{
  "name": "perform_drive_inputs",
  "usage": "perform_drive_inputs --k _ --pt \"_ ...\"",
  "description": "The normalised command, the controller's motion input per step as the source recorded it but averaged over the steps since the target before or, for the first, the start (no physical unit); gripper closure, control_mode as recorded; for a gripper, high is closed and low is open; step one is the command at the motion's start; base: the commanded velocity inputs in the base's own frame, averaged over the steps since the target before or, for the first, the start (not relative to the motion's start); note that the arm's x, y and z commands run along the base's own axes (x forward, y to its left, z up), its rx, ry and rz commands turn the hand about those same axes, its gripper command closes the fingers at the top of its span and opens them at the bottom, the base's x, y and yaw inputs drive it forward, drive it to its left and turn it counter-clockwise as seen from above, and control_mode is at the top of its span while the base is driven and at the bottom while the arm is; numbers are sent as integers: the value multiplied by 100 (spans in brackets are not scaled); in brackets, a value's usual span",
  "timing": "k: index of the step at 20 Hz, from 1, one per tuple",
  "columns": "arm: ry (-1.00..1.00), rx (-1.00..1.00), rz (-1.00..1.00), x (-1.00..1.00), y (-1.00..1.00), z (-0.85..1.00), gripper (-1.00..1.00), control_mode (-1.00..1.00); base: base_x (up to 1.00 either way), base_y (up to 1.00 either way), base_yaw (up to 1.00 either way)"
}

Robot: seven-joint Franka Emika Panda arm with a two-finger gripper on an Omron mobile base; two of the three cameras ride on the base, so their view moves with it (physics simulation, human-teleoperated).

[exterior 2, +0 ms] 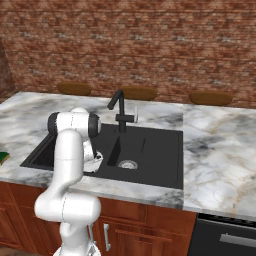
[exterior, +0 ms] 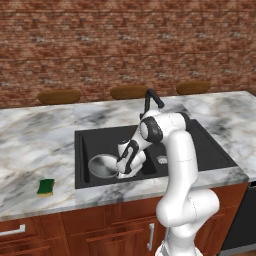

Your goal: Pick the pan and sponge and place them into the sink. Then turn on the water.

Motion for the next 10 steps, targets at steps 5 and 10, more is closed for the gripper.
perform_drive_inputs --k 5,10 --pt "0 0 0 29 1 15 -100 -100 0 0 0" --pt "0 0 -1 17 15 86 -100 -100 0 0 0"
